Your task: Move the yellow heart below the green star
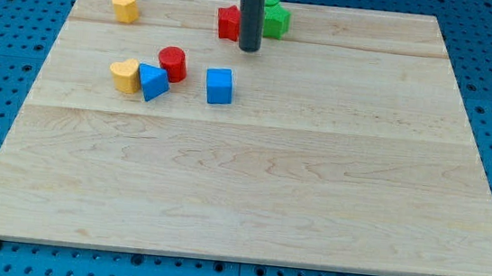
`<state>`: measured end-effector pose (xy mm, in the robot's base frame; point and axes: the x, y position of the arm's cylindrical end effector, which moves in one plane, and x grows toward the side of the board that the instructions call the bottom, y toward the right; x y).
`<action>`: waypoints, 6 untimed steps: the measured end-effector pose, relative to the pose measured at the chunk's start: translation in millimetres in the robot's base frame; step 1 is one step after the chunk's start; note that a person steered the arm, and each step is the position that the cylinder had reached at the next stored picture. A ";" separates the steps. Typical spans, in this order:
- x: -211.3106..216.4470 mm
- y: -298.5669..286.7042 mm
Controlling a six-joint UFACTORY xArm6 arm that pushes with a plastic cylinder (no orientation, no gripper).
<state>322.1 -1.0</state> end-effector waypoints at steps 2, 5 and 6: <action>126.4 8.9; 106.4 -117.7; 109.7 -161.4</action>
<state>431.8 -162.4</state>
